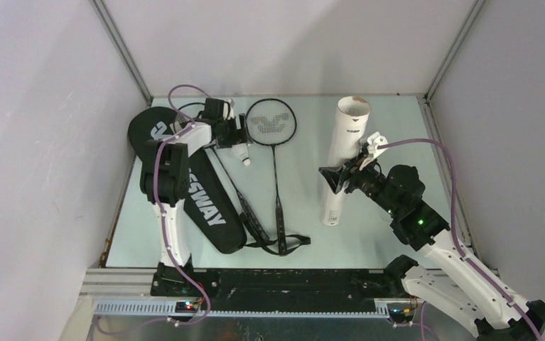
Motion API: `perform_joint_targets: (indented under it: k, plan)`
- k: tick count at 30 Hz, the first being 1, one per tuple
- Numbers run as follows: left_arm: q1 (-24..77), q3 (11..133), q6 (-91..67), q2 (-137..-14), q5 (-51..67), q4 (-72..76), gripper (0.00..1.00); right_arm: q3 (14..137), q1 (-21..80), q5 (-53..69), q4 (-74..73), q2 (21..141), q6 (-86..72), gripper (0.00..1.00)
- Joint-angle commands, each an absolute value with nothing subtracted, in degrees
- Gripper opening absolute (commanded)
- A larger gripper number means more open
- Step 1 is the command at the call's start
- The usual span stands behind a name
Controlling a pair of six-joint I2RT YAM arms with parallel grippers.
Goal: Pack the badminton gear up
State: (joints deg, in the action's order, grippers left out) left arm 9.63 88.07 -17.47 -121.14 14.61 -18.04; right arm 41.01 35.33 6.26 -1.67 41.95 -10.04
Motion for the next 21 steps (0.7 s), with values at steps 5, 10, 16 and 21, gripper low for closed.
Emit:
perform_joint_targets:
  k: [5, 10, 16, 21]
  plan:
    - [10.0, 83.9, -16.9, -118.5, 22.3, -14.9, 0.67, 41.7, 34.6, 7.5, 1.3, 42.2, -10.5, 0.49]
    - [10.9, 80.0, -16.6, -115.7, 22.1, -14.2, 0.62, 41.7, 34.3, 7.7, 1.4, 42.4, -10.7, 0.49]
    - [12.2, 74.7, -17.6, -111.1, 19.8, -13.2, 0.58, 41.7, 34.3, 8.2, 1.6, 42.3, -10.9, 0.49]
    - [14.5, 70.4, -18.2, -106.6, 14.4, -13.5, 0.57, 41.7, 34.3, 8.3, 1.6, 42.3, -11.1, 0.49]
